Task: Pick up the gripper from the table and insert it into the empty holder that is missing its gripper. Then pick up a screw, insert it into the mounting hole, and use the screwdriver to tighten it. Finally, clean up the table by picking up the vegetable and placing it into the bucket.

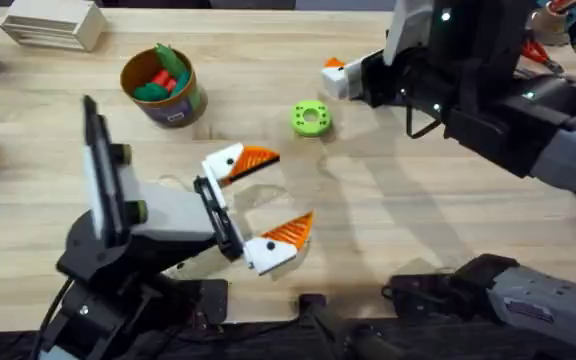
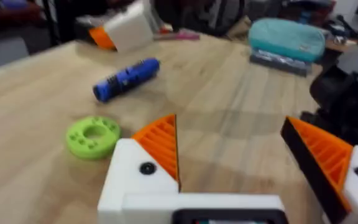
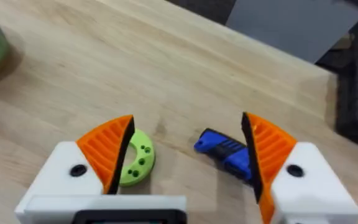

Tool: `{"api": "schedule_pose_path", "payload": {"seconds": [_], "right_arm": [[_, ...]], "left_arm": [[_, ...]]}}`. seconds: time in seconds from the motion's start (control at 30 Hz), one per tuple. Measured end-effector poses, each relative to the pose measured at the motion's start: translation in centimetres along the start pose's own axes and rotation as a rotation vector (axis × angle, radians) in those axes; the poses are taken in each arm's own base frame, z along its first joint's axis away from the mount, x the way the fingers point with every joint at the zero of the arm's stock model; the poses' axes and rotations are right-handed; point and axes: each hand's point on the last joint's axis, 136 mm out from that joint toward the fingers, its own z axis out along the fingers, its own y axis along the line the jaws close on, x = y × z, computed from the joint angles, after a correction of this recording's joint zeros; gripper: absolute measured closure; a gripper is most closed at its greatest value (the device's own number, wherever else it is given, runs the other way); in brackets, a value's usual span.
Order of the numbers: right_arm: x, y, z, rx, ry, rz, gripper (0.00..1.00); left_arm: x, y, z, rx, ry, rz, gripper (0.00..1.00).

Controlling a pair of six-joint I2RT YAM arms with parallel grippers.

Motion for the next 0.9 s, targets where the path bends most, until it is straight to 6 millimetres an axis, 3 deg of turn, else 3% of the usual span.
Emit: {"api": "schedule_pose_path", "payload": {"seconds": [0.07, 0.13, 0.17, 0.2, 0.33, 0.47, 0.5, 0.57, 0.63, 0.73, 0.87, 0.9], "right_arm": [[0.1, 0.4, 0.0, -0.008, 0.005, 0.020, 0.012], [0.0, 1.2, -0.1, -0.028, 0.002, 0.039, 0.012], [-0.3, 1.9, -0.2, -0.044, -0.008, 0.042, 0.012], [-0.3, 2.4, -0.3, -0.055, -0.010, 0.041, 0.012], [-0.3, 2.5, -0.3, -0.056, -0.011, 0.042, 0.012], [-0.4, 2.5, -0.3, -0.055, -0.012, 0.042, 0.012], [-0.4, 2.5, -0.3, -0.056, -0.012, 0.042, 0.012], [-0.3, 2.5, -0.3, -0.056, -0.010, 0.041, 0.012], [-0.2, 2.5, -0.3, -0.056, -0.007, 0.041, 0.012], [-0.2, 2.5, -0.3, -0.056, -0.007, 0.041, 0.012], [-0.2, 2.5, -0.3, -0.056, -0.007, 0.041, 0.012], [-0.2, 2.5, -0.3, -0.056, -0.007, 0.041, 0.012]], "left_arm": [[-0.9, 0.3, 0.0, -0.020, -0.035, 0.013, 0.015], [-0.1, 2.0, -0.6, -0.143, 0.038, -0.159, 0.015], [-0.1, 3.0, -1.9, -0.270, 0.121, -0.272, 0.015], [-1.8, 4.0, -4.0, -0.428, 0.206, -0.346, 0.012], [-2.1, 5.5, -5.6, -0.590, 0.356, -0.410, 0.014], [-1.2, 7.4, -6.6, -0.740, 0.547, -0.454, 0.014], [0.0, 8.6, -7.5, -0.835, 0.691, -0.471, 0.014], [0.9, 9.3, -7.5, -0.872, 0.759, -0.477, 0.014], [5.2, 9.1, -7.3, -0.879, 0.976, -0.598, 0.014], [7.5, 8.7, -7.7, -0.898, 1.099, -0.673, 0.014], [8.9, 9.2, -7.3, -0.969, 1.120, -0.765, 0.013], [10.2, 9.7, -7.0, -1.010, 1.142, -0.817, 0.014]]}}
